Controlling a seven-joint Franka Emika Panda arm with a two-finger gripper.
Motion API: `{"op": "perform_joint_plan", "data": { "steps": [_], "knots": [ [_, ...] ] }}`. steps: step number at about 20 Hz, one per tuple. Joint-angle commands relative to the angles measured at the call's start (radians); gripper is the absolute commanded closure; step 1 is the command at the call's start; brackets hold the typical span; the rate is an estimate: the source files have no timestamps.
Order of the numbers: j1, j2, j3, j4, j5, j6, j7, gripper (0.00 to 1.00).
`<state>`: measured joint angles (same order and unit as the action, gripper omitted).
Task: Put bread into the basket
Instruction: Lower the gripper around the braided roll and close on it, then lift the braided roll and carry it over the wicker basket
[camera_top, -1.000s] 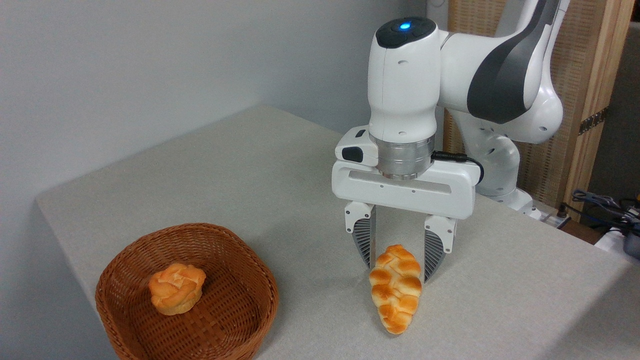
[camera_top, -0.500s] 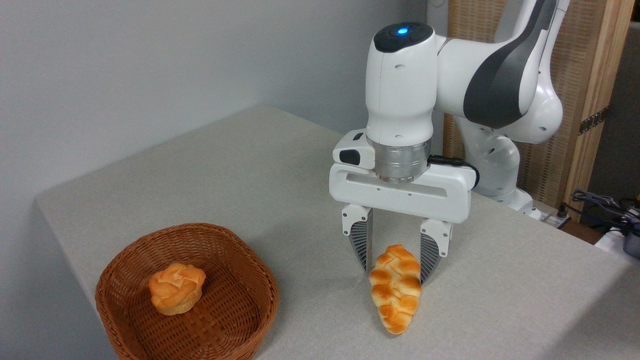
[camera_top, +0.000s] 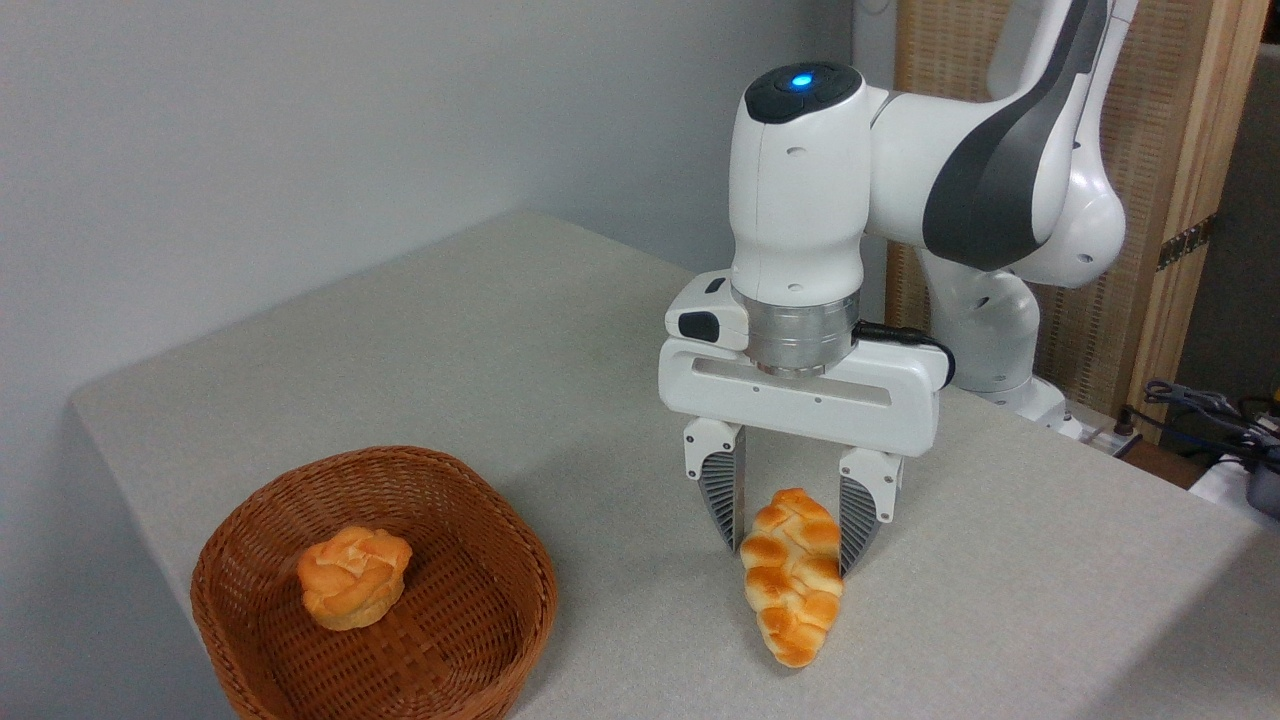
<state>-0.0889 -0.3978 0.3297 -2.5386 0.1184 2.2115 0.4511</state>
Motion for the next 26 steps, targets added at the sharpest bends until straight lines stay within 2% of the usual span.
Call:
{"op": "perform_joint_plan", "data": {
  "steps": [1,2,6,17,19,21,24,26],
  "knots": [
    [-0.017,-0.009,0.017,-0.020,0.021,0.019,0.000,0.62],
    [-0.017,-0.009,0.017,-0.020,0.021,0.017,0.001,0.68],
    [-0.017,-0.007,0.017,-0.022,0.021,0.017,0.001,0.70],
    [-0.017,0.005,0.015,-0.019,0.021,0.016,0.003,0.72],
    [-0.029,0.002,0.014,-0.009,0.041,0.007,0.024,0.71],
    [-0.035,-0.003,-0.010,0.032,0.069,-0.044,0.032,0.70],
    [-0.045,0.005,-0.070,0.128,0.069,-0.146,0.035,0.66],
    [-0.054,0.007,-0.095,0.170,0.063,-0.154,0.035,0.66]
  ]
}}
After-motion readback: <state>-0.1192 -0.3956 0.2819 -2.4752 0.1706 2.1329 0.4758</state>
